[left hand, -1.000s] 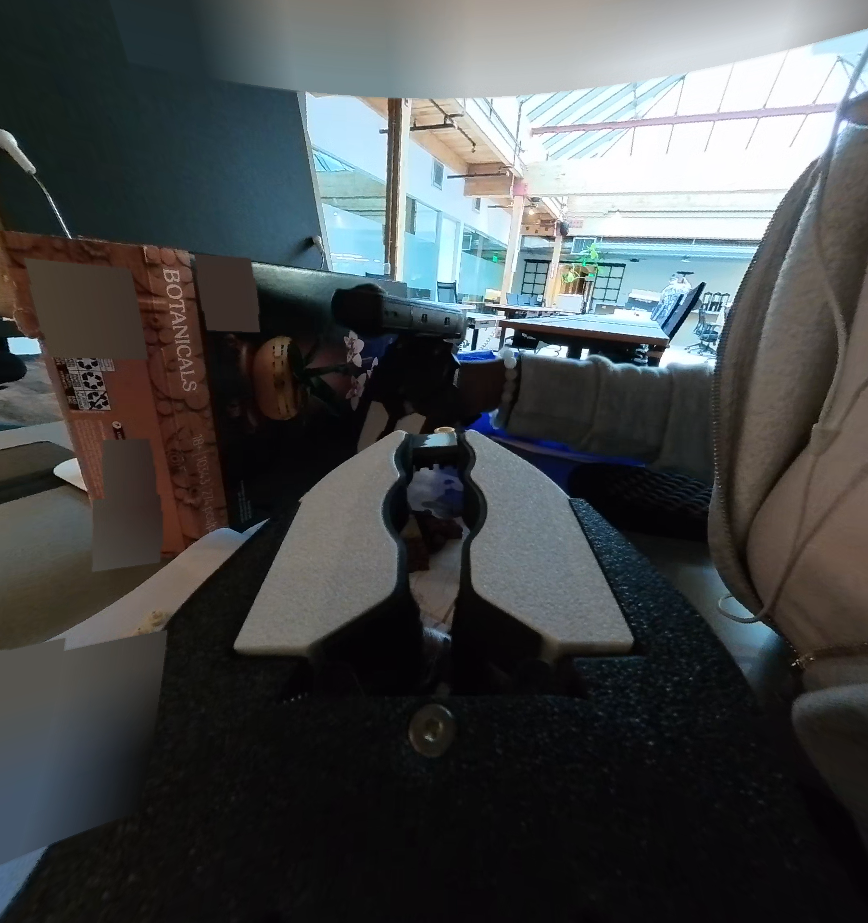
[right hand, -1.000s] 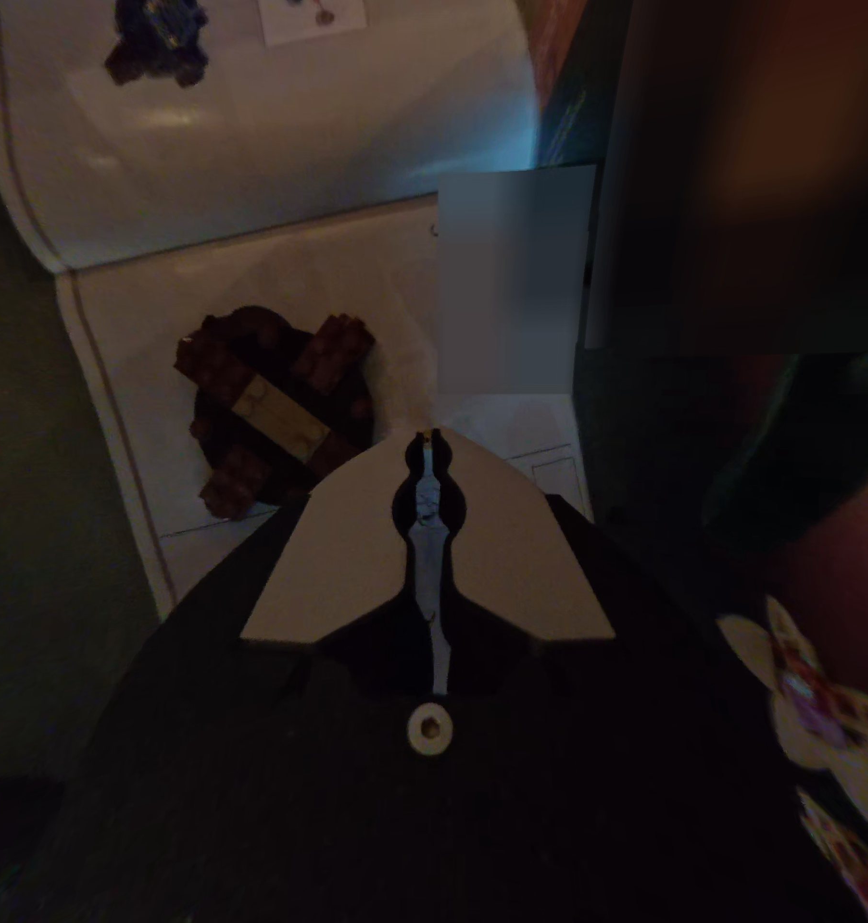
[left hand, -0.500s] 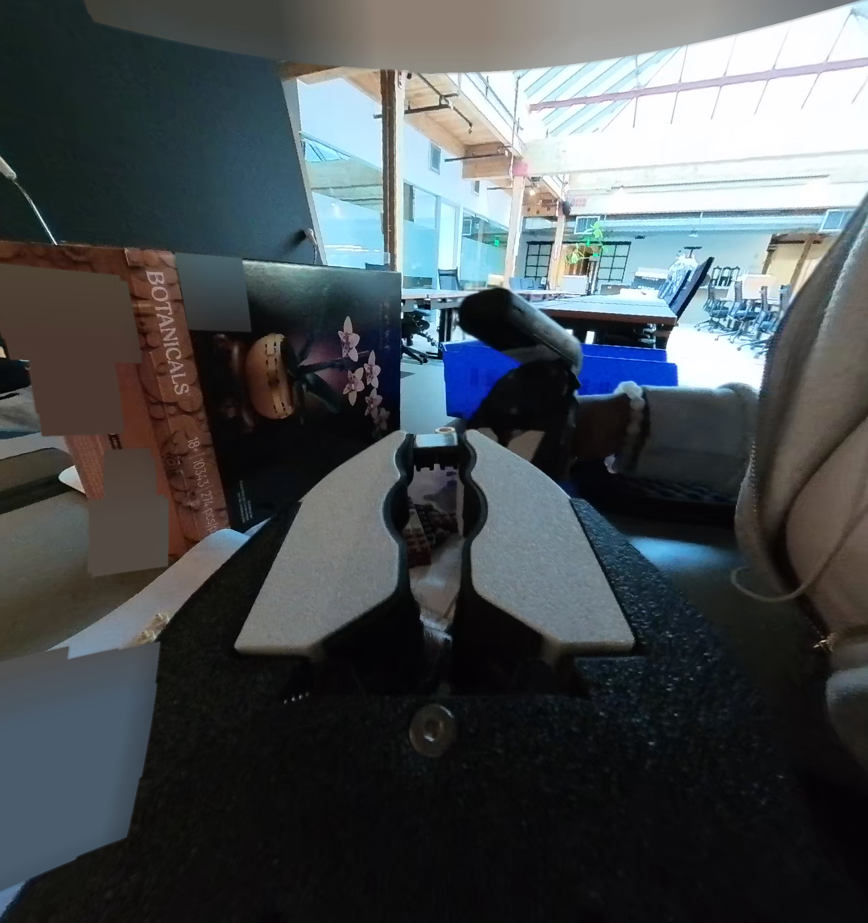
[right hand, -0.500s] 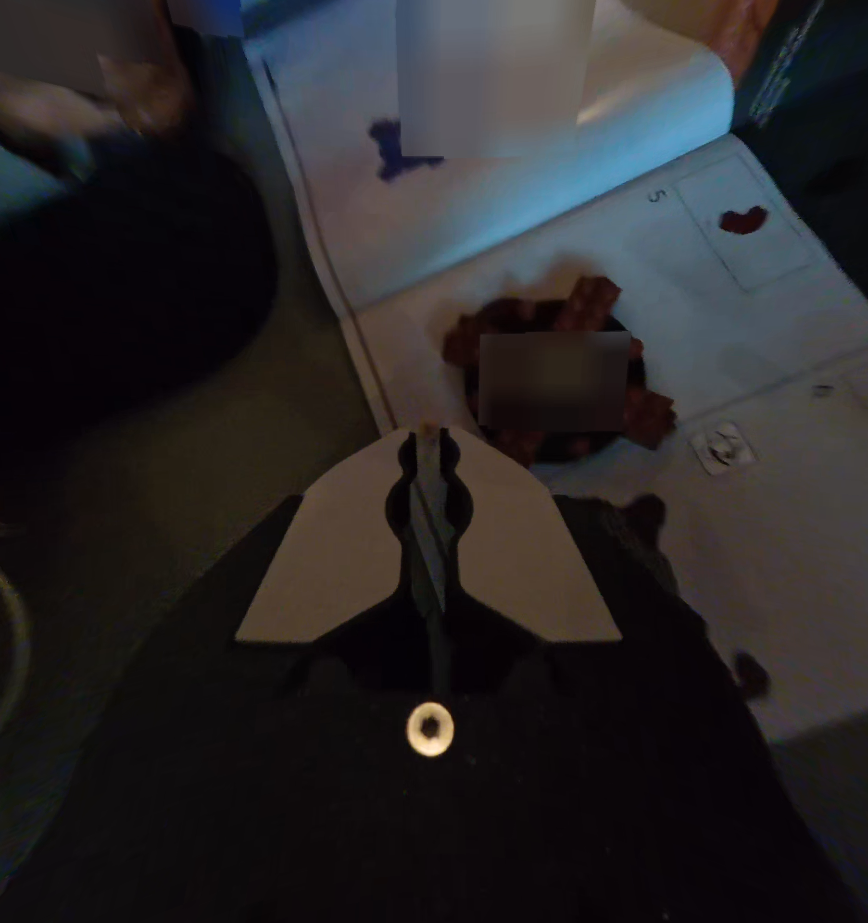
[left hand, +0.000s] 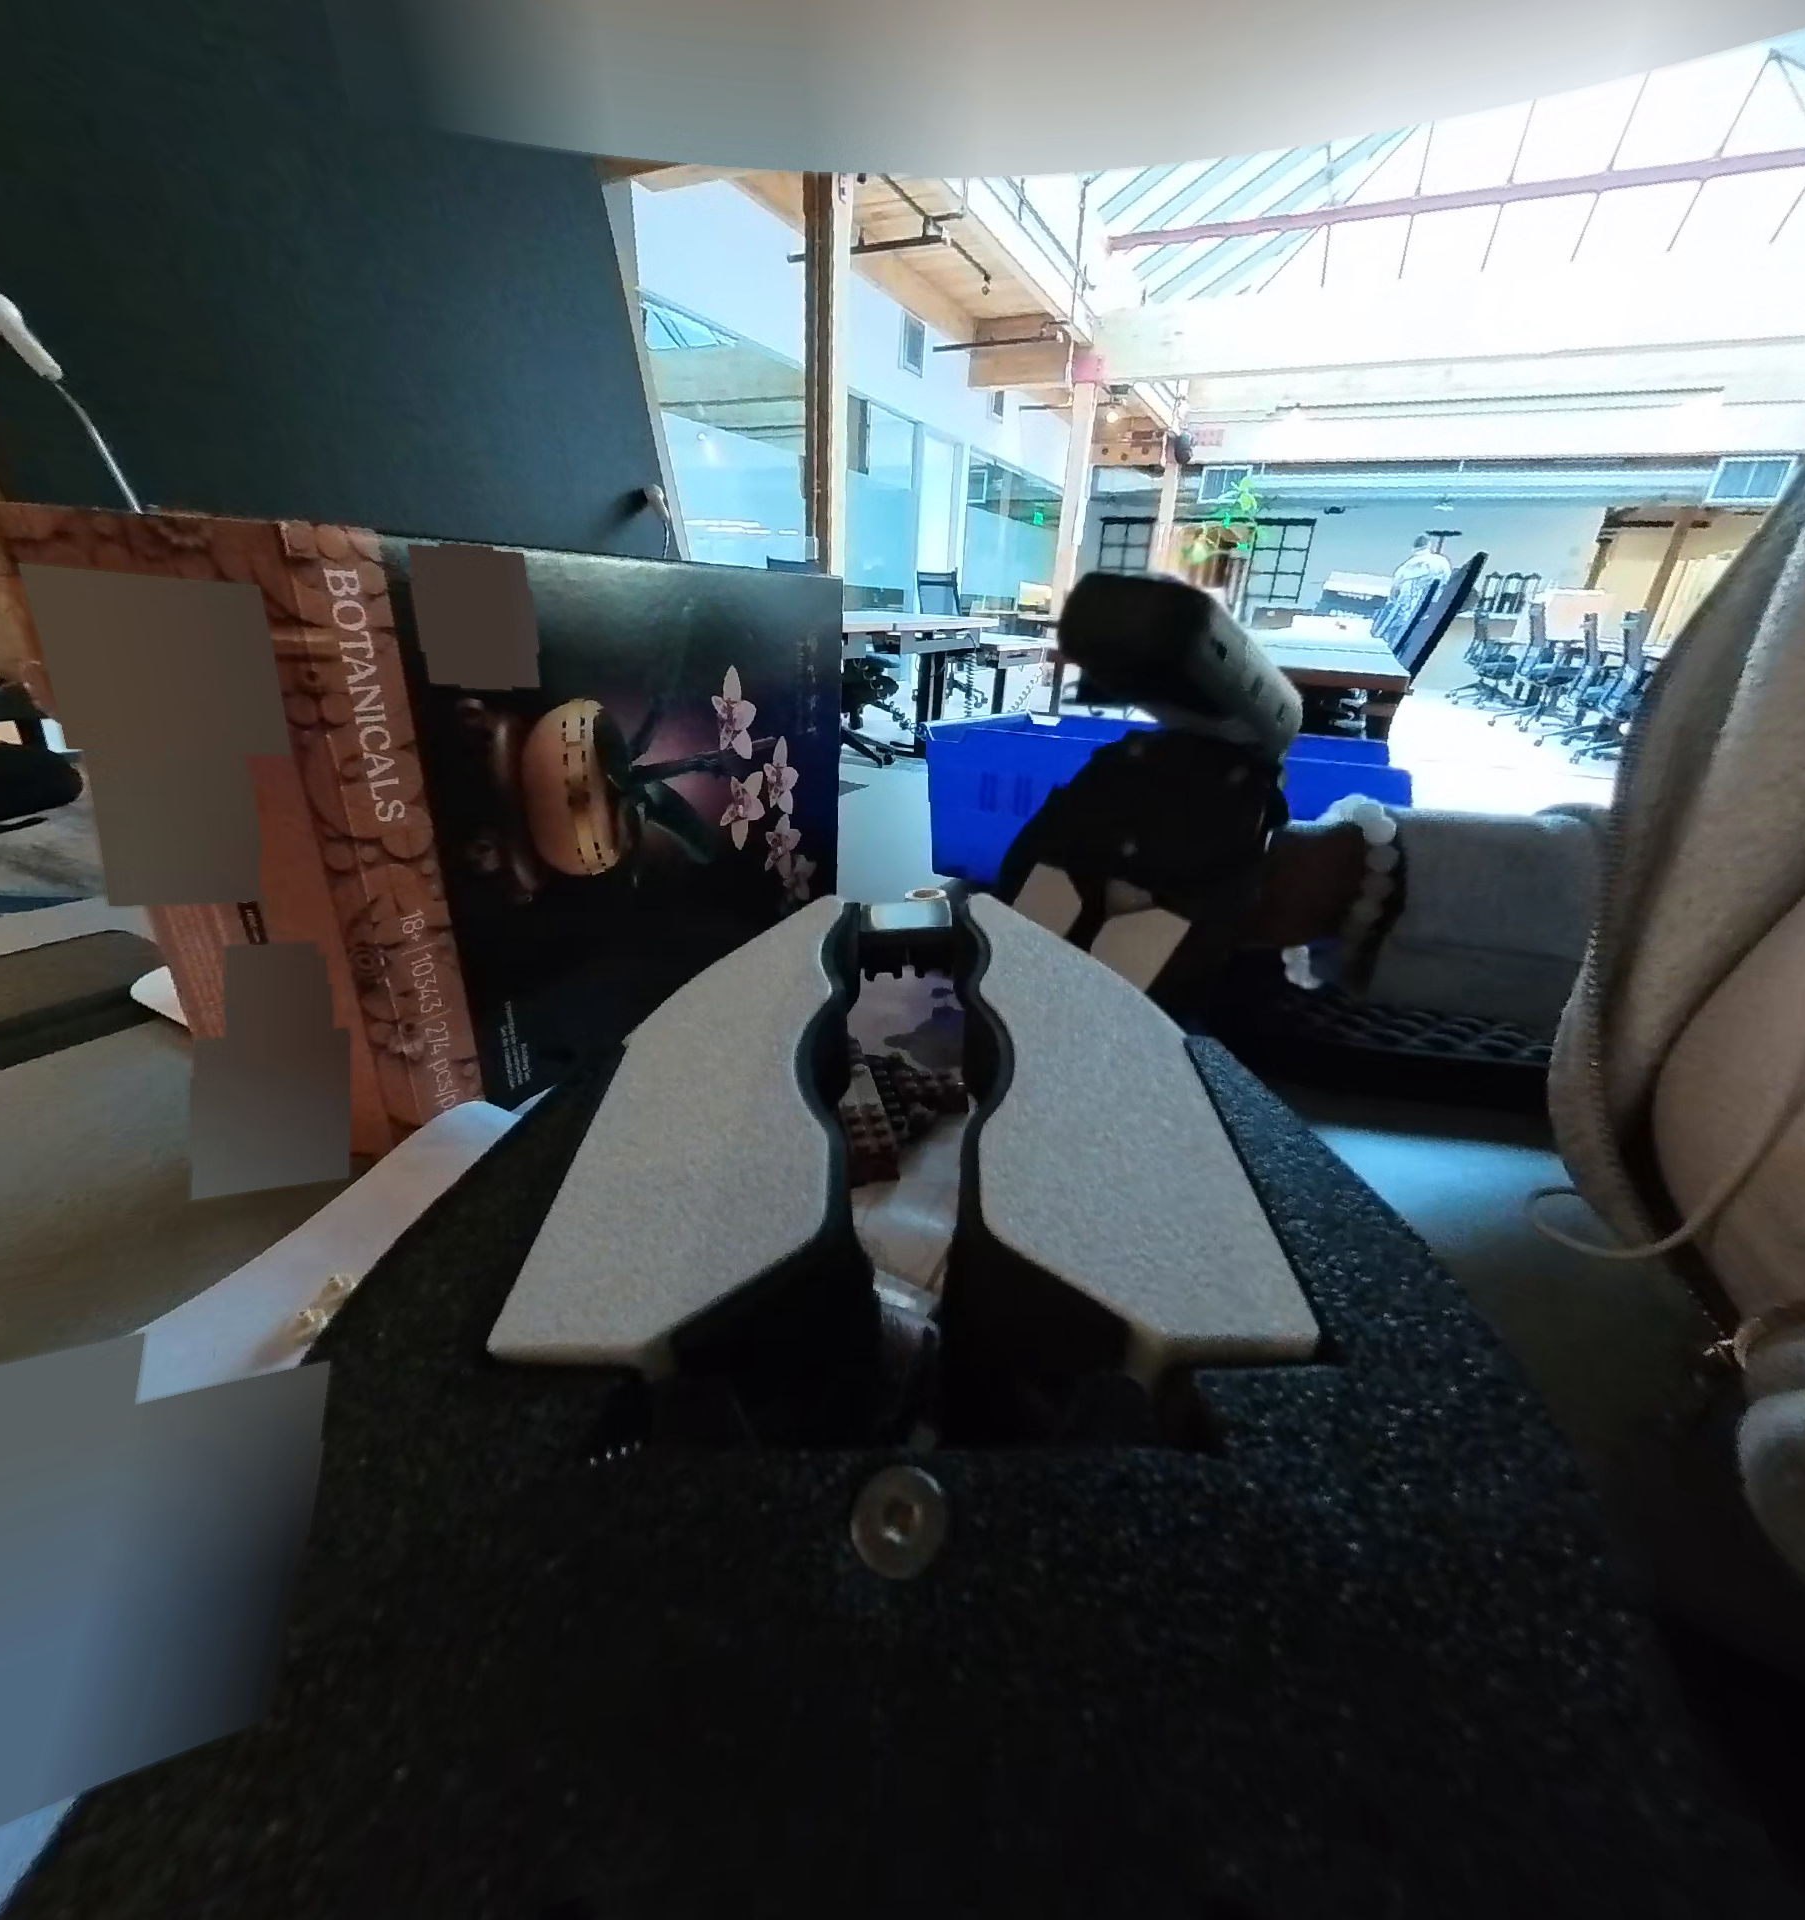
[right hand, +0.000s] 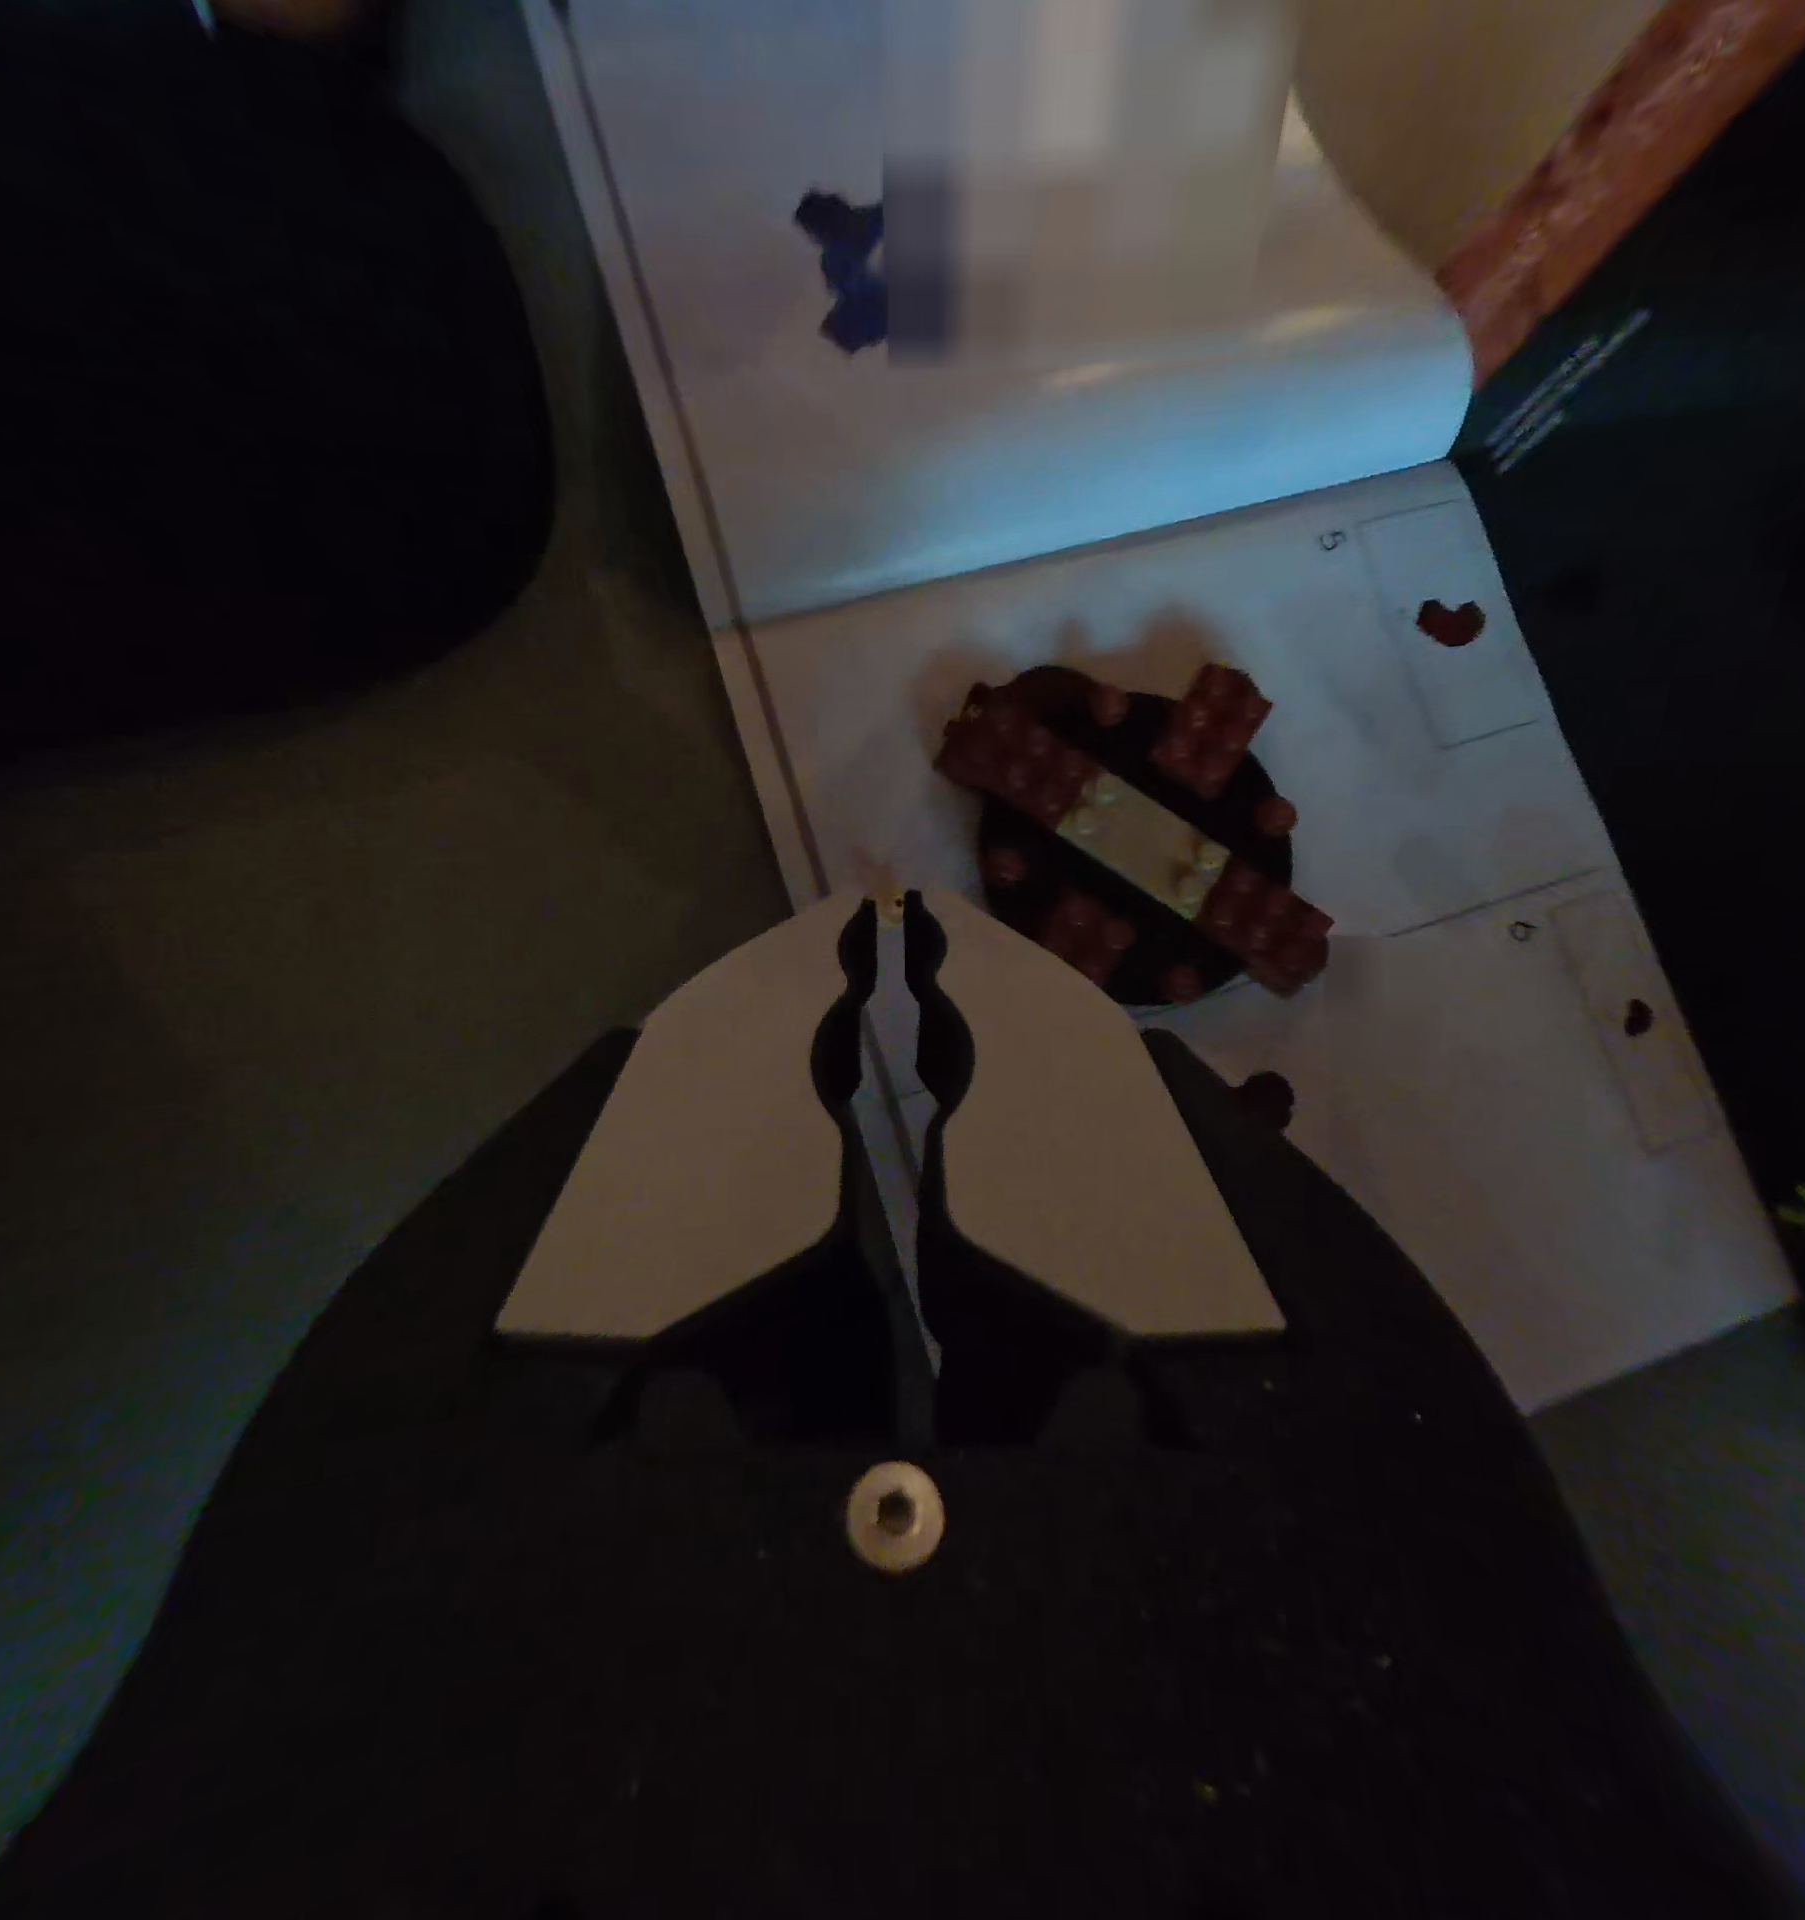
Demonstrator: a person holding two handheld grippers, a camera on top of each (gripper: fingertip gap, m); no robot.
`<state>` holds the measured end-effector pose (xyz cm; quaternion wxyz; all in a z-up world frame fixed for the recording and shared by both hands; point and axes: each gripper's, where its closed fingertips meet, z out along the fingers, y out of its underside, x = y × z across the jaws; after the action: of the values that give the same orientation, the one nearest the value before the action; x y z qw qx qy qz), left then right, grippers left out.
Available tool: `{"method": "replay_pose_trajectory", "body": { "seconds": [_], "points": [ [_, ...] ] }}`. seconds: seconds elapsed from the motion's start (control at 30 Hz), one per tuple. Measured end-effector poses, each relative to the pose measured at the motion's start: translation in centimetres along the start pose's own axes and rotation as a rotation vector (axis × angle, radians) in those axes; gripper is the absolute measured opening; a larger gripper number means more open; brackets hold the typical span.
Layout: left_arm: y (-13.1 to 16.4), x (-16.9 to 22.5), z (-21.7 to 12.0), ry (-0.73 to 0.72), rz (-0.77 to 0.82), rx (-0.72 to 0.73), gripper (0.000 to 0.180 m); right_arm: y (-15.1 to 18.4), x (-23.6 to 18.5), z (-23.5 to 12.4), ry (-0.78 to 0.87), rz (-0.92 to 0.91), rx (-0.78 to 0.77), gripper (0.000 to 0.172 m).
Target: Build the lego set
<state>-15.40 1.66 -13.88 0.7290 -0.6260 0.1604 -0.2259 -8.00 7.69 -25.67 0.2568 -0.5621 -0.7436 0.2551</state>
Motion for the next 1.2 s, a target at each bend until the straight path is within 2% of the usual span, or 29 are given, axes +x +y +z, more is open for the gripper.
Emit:
{"method": "replay_pose_trajectory", "body": {
  "seconds": [0.13,0.2,0.57,0.63,0.7,0.77,0.8,0.87,0.93,1.03,1.1,1.2],
  "points": [
    [0.0,0.0,0.0,0.001,0.002,-0.001,0.016,-0.1,-0.2,0.4,0.044,-0.075,0.005,0.002],
    [0.1,0.1,0.1,0.003,0.003,-0.005,0.016,0.6,0.0,0.7,0.068,-0.095,-0.043,0.002],
    [0.0,-0.1,0.0,0.000,-0.012,0.003,0.016,0.3,0.1,1.3,0.055,-0.091,-0.025,0.002],
    [0.0,-0.1,0.0,0.001,-0.012,0.002,0.016,-0.1,0.0,1.2,0.024,-0.033,0.007,0.000],
    [0.0,-0.1,0.0,0.001,-0.013,0.003,0.016,-1.2,-0.8,0.7,-0.093,0.124,0.100,0.000],
    [0.0,-0.1,0.0,0.001,-0.012,0.005,0.016,-0.7,-1.8,0.4,-0.237,0.303,0.071,0.000],
    [0.0,-0.1,0.0,0.001,-0.009,0.004,0.016,0.0,-1.7,0.4,-0.247,0.352,0.032,0.000],
    [0.0,0.0,0.0,0.003,-0.002,-0.001,0.016,0.5,-0.9,0.4,-0.203,0.325,0.027,0.000],
    [0.1,0.1,0.1,0.004,0.002,-0.005,0.016,-0.6,-0.7,0.2,-0.167,0.243,0.083,0.000],
    [0.0,0.0,0.0,0.003,-0.002,-0.002,0.016,-1.5,-0.2,0.9,-0.055,0.113,0.077,0.015],
    [0.0,0.0,0.0,0.002,-0.003,0.000,0.016,-1.5,-0.2,1.7,-0.004,0.048,0.037,0.011],
    [0.0,0.0,0.0,0.004,-0.002,-0.002,0.016,-1.4,-0.2,2.4,0.010,0.049,0.011,0.010]
  ]
}}
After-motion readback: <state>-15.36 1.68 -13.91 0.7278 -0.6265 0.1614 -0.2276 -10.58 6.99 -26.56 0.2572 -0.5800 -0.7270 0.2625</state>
